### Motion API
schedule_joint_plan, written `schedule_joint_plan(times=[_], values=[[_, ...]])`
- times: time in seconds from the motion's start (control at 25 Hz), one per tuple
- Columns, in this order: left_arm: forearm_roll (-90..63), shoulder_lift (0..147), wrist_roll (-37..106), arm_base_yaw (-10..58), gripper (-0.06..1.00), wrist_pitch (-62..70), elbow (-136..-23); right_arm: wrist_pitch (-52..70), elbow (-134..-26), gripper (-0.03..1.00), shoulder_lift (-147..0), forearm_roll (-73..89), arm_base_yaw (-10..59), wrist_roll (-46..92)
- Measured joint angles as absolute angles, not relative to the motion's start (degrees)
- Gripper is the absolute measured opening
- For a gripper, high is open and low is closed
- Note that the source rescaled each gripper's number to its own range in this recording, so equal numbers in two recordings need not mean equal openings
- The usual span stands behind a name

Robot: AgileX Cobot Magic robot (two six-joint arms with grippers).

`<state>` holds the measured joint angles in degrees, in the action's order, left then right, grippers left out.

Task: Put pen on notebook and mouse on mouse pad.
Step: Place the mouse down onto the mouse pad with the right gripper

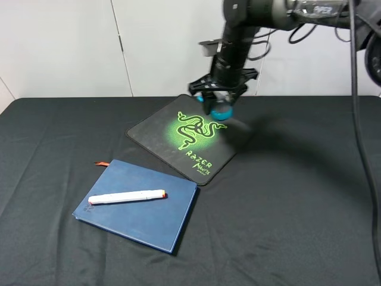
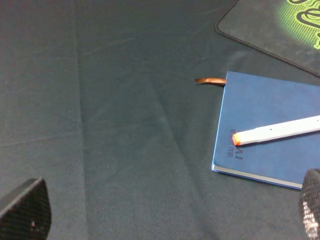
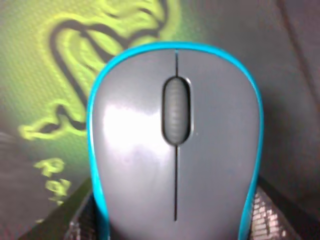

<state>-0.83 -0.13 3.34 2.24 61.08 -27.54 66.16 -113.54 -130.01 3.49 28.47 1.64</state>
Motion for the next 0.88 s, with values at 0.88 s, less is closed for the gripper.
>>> schedule_joint_plan(times=[0.88], values=[[-0.7,-0.1,3.3,2.2,1.00,61.1,-27.5,59.1,-113.5,0.01,-138.5,3.7,30.4,1.7]])
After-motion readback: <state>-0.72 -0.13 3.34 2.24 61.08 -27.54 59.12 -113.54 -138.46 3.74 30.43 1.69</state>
